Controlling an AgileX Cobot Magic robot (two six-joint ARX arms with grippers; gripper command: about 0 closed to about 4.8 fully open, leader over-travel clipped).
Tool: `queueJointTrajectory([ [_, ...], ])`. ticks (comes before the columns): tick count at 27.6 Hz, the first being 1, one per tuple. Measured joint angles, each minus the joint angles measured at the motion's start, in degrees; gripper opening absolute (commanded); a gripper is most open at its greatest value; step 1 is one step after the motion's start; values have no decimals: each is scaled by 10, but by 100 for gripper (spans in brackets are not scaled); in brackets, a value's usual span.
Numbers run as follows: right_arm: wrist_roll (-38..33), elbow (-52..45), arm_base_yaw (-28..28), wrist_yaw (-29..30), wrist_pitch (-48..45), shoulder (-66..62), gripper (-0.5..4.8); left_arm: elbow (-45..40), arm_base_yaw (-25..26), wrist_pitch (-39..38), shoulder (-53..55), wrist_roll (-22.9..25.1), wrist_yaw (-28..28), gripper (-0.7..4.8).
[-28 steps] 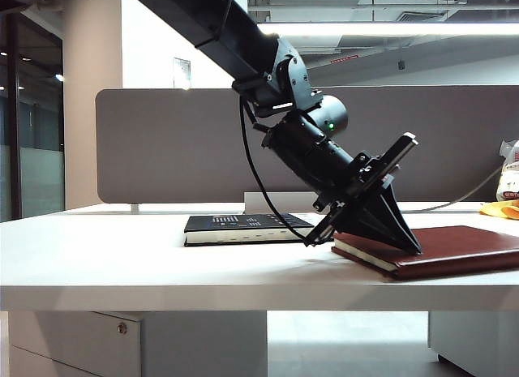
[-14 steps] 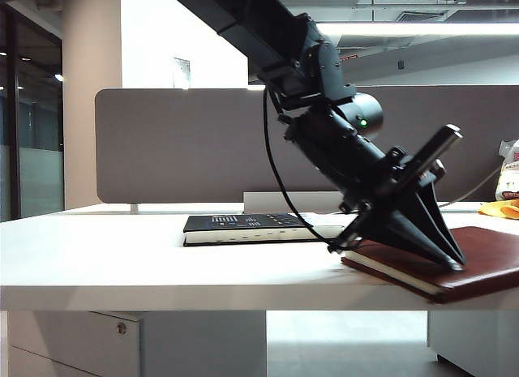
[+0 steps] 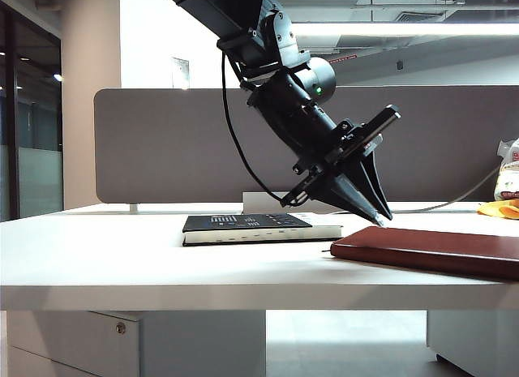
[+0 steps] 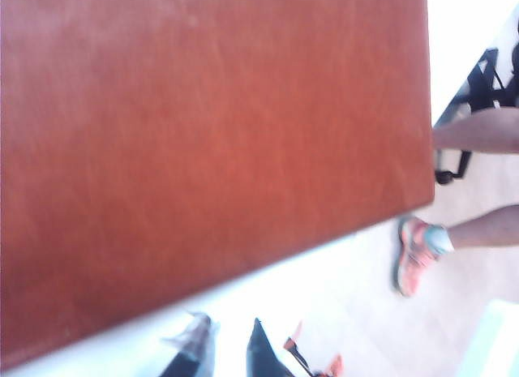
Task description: Pick up the red book and place it on top of the black book.
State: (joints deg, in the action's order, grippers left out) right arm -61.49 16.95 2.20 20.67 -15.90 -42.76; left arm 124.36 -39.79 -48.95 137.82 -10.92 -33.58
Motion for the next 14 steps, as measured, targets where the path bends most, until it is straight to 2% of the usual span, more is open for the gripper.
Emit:
queueJointTrajectory([
  [4, -1, 0, 0, 11, 0, 0, 45, 1, 0, 0, 0, 7, 5, 54],
  [7, -2, 0, 0, 11, 0, 0, 44, 2, 0, 7, 0, 10, 4, 11],
  [11, -4, 0, 0, 10, 0, 0, 39, 2, 0, 10, 0, 16, 4, 9],
  [12, -5, 0, 0, 10, 0, 0, 39, 2, 0, 1, 0, 26, 5, -8],
  [14, -12, 0, 0, 10, 4, 0, 39, 2, 0, -13, -4, 47, 11, -6],
])
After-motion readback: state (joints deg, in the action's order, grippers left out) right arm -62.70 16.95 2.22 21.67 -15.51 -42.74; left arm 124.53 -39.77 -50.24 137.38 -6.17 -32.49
